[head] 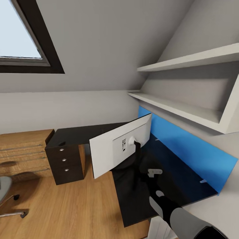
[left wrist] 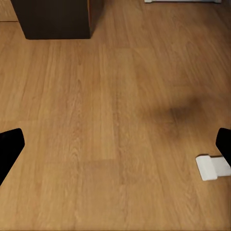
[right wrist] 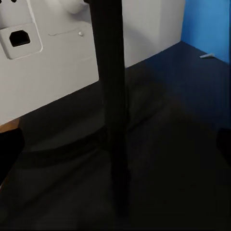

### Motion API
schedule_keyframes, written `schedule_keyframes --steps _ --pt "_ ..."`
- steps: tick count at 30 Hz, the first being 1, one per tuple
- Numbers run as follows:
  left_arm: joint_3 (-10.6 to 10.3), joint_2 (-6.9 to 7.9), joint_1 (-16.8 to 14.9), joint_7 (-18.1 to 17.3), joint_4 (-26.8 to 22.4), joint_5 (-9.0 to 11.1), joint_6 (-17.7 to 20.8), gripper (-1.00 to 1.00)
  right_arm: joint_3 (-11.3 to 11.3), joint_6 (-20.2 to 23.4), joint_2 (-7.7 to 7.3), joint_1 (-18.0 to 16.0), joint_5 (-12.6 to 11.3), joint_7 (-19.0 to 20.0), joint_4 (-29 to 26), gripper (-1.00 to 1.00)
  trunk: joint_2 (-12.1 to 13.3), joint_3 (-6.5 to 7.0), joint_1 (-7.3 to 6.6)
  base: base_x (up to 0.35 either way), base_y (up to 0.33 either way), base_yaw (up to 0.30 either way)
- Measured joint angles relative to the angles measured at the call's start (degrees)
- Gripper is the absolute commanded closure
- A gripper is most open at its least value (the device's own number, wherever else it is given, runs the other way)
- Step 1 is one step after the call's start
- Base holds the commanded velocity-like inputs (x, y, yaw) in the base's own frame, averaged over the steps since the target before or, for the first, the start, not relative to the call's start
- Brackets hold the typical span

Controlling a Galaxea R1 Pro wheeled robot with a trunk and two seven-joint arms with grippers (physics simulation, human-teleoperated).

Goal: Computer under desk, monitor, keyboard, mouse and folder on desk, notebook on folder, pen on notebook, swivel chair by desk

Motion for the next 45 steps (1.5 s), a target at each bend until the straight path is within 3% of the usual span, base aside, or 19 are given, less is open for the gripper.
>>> schedule_keyframes --steps 11,17,25,29,45 --pt "0.0 0.02 0.0 0.1 0.0 0.0 0.1 -1.0 0.0 2.2 -1.09 -1.0 1.1 -0.1 1.4 -1.0 0.0 0.0 0.0 0.003 -0.004 0.0" --pt "0.0 0.01 0.0 0.2 0.0 0.0 0.1 -1.0 0.0 4.2 -2.07 -4.1 2.2 -0.1 1.3 -1.0 0.0 0.0 0.0 0.0 0.0 0.0" --pt "0.0 0.02 0.0 0.2 0.0 0.1 0.0 -1.0 0.0 4.5 -2.43 -6.0 6.2 -0.2 1.4 -1.0 0.0 0.0 0.0 0.0 0.0 0.0" --pt "0.0 0.01 0.0 0.2 0.0 0.1 0.1 -1.0 0.0 4.3 -2.5 -6.2 6.9 -0.1 1.6 -1.0 0.0 0.0 0.0 0.0 0.0 0.0" --pt "0.0 -0.03 0.0 0.1 0.0 0.0 0.1 -1.0 -0.1 3.8 -2.58 -6.3 7.2 0.1 1.6 -1.0 0.0 0.0 0.0 0.0 0.0 0.0"
